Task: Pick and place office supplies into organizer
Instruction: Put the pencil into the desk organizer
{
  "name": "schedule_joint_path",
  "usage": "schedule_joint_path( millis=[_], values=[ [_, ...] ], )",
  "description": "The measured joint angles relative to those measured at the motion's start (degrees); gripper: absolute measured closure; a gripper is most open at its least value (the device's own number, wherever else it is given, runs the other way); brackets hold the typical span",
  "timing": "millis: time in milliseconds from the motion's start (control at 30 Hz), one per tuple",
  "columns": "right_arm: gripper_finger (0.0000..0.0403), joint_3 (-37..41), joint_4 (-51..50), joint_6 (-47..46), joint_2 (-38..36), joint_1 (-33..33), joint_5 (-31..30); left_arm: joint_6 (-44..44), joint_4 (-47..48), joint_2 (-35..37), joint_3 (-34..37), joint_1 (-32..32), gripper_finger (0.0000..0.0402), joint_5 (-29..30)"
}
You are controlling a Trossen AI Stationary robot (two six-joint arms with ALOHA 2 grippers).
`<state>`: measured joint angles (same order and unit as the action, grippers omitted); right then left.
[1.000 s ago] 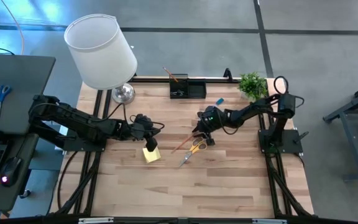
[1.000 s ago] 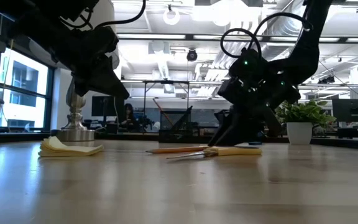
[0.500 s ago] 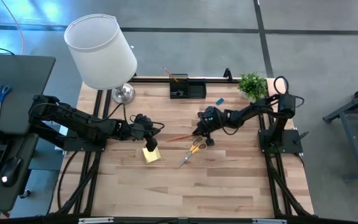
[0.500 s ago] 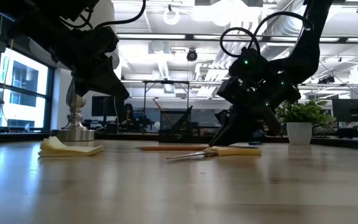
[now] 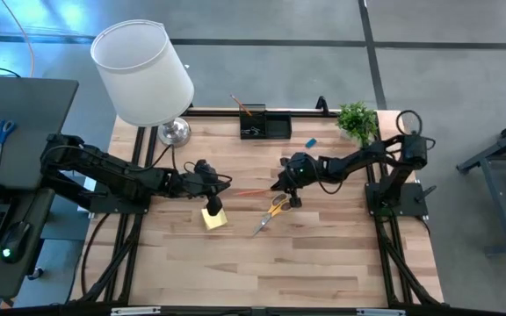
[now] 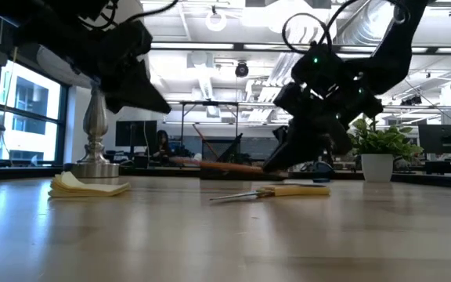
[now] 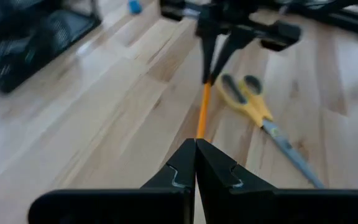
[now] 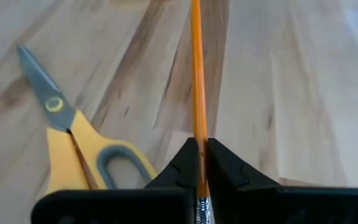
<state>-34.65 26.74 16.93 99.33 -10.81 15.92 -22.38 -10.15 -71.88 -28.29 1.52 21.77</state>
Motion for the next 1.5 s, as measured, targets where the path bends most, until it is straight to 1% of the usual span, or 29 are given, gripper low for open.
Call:
schedule_joint_path(
  millis=[167, 300, 400, 500, 567, 633, 733, 800, 867, 967, 1067, 1200, 1300, 1400, 1500],
  values=[
    [0.0401, 0.0, -2.7, -0.2, -4.8, 0.0, 0.2, 5.5, -4.7, 0.0, -0.2, 0.0, 0.0401, -1.8],
    [0.0402, -0.1, -8.0, -0.5, -8.3, 0.0, -1.0, 8.8, -5.2, 0.0, -1.8, 0.0, 0.0401, -3.9],
    [0.0399, -0.1, -11.0, -3.9, -9.0, -0.4, -2.4, 14.7, -5.0, 0.0, -3.4, 0.0, 0.0401, -6.4],
    [0.0399, -0.1, -11.6, -7.7, -9.0, -0.8, -1.9, 21.9, -2.1, 0.0, -6.0, 0.0, 0.0401, -10.1],
    [0.0399, -0.1, -11.8, -8.7, -9.0, -0.8, -1.9, 25.5, 2.4, -0.6, -8.3, 0.1, 0.0396, -9.7],
    [0.0399, -0.5, -12.7, -9.6, -9.0, -0.8, -1.8, 28.0, 8.8, -1.5, -10.9, 0.1, 0.0379, -7.4],
    [0.0400, -1.2, -15.3, -8.2, -9.0, -0.5, -1.4, 29.7, 15.9, -3.9, -14.3, 0.0, 0.0330, -4.0],
    [0.0401, -0.8, -15.9, -8.1, -9.0, -0.1, -1.5, 29.6, 16.8, -5.4, -15.1, 0.0, 0.0290, -4.0],
    [0.0401, 0.1, -15.8, -8.3, -9.0, 0.5, -1.7, 29.0, 15.5, -6.9, -15.3, 0.0, 0.0252, -5.3],
    [0.0402, 2.4, -16.6, -5.6, -9.0, 1.4, -3.1, 27.7, 13.7, -9.4, -15.3, 0.1, 0.0205, -6.1],
    [0.0403, 5.2, -12.0, -3.6, -9.0, 1.4, -5.1, 27.2, 11.9, -11.2, -15.3, 0.0, 0.0177, -5.8],
    [0.0392, 8.1, -2.4, -2.1, -9.0, 1.4, -5.1, 27.1, 9.9, -12.7, -15.2, 0.0, 0.0166, -5.7],
    [0.0371, 9.7, 2.5, -1.1, -9.0, 1.4, -5.5, 27.1, 9.5, -12.8, -15.3, 0.0, 0.0165, -5.2],
    [0.0345, 12.3, 5.4, -0.1, -9.0, 0.7, -6.9, 27.1, 9.3, -12.8, -15.2, 0.0, 0.0165, -1.8],
    [0.0323, 16.4, 13.4, -2.2, -9.0, -0.5, -6.9, 27.1, 8.2, -12.8, -15.2, 0.0, 0.0165, -0.9]
  ],
)
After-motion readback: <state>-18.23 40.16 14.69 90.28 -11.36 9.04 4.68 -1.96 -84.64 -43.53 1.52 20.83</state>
